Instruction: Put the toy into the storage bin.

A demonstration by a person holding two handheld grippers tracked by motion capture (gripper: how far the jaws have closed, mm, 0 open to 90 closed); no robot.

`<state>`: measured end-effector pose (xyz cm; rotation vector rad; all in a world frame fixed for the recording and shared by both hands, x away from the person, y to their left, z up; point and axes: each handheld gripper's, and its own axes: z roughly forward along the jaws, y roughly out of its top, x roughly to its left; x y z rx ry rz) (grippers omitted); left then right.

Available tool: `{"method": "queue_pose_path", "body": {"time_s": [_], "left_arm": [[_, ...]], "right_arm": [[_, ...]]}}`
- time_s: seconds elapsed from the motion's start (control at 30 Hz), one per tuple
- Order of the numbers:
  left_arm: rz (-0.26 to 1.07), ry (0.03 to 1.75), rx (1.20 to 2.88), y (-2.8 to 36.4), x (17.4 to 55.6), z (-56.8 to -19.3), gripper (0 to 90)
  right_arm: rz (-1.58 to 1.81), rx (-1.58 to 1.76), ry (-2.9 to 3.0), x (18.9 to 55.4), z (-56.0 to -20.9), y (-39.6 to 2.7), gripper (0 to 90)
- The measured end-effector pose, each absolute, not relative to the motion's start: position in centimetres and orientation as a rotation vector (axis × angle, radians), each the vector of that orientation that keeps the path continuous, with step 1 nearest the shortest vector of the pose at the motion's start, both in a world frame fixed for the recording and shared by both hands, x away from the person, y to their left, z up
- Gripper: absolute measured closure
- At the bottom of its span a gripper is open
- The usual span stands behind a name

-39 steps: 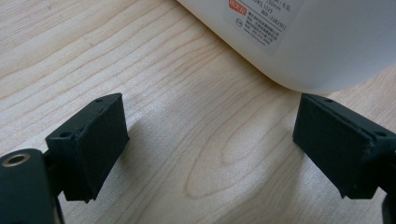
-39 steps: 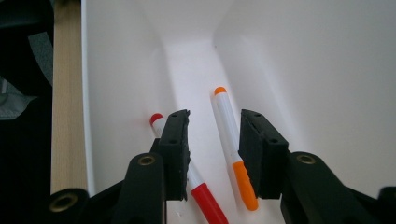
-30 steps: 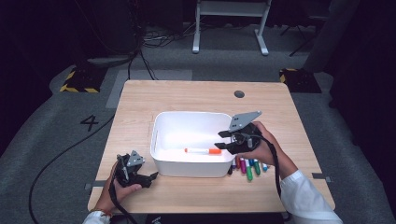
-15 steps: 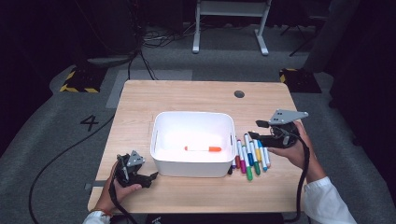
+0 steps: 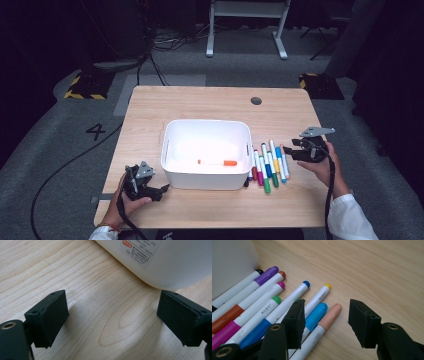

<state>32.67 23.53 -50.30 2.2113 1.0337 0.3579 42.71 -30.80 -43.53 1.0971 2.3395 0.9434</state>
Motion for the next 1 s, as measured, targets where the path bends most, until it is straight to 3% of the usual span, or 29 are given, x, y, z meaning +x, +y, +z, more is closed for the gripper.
{"method": "queue_pose_path", "body": {"time_s": [0.3, 0.67, 0.8, 1.0], "left_arm": [[0.359, 1.034, 2.211, 23.5, 32.7, -50.3, 10.2], [0.36, 1.034, 2.211, 23.5, 32.7, -50.3, 10.2], [0.361, 1.035, 2.211, 23.5, 32.7, -50.3, 10.2], [0.366, 1.039, 2.209, 23.5, 32.6, -50.3, 10.2]], "right_arm": [[0.901, 1.193, 2.363, 44.5, -46.6, -30.5, 50.7], [0.903, 1.295, 2.336, 45.3, -47.7, -32.0, 54.0], [0.868, 1.297, 2.335, 45.3, -48.2, -32.3, 59.0], [0.844, 1.306, 2.318, 45.2, -48.4, -32.7, 73.5]]}}
